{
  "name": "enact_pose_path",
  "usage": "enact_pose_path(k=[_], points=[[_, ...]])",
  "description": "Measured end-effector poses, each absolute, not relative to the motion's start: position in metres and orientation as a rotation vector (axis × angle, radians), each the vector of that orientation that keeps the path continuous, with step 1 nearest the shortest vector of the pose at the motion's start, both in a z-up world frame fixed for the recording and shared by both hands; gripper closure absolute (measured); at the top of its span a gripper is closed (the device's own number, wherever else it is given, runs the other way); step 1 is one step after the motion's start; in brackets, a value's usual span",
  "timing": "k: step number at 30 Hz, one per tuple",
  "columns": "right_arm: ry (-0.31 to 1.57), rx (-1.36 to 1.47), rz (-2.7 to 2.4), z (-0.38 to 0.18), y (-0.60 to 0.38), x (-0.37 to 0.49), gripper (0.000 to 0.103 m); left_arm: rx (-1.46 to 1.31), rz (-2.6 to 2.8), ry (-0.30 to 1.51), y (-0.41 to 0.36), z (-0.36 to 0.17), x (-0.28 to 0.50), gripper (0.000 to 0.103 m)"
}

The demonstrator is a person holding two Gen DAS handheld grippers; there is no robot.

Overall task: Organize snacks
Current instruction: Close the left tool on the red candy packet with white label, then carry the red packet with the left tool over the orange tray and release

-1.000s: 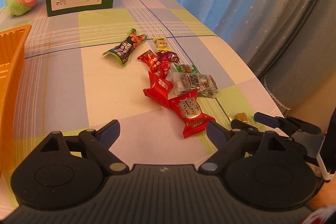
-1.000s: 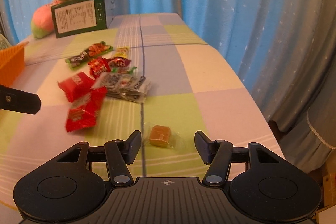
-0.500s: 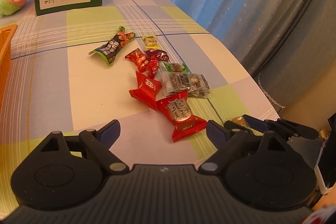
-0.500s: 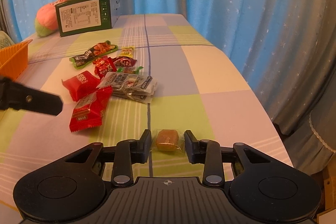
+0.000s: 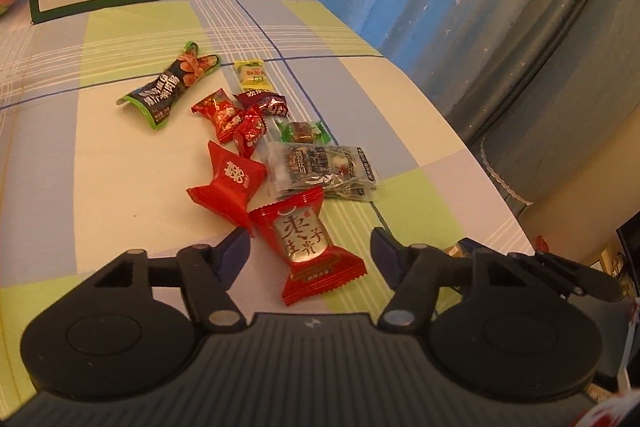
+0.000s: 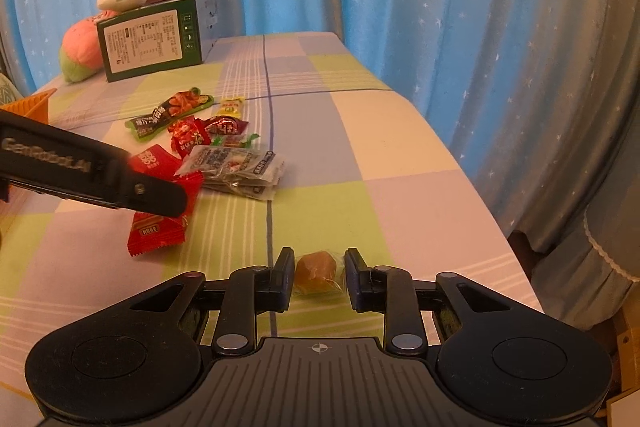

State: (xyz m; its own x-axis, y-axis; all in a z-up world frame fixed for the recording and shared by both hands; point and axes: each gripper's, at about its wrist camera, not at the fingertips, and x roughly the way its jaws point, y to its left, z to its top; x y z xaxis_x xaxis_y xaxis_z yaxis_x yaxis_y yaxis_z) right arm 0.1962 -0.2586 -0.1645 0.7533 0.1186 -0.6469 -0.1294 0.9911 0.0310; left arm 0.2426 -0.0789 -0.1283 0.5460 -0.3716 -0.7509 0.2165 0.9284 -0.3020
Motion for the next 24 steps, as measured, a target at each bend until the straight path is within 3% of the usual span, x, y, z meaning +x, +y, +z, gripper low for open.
enact_pose_path(k=[4,8,13,24], points=[[0.689,-0.003,0.130,-0.163,-0.260,0.191,0.076,-0.155,-0.342,0.955,-0.086,-0.135,0.248,0.063],[0.687,-0.003,0.130,-0.161,-0.260,0.188,0.076,-0.121,-0.324,0.966,-0.088,-0.139,0.250,0.074],[0.687,0.009,0.131,-0.157,-0.259,0.187,0.076,-0.106,-0.328,0.973,-0.084,-0.135,0.244,0.079],[0.636,0.024,0.175,-0.121,-0.243,0.181,0.076,-0.123,-0.300,0.920,-0.050,-0.094,0.217,0.079]])
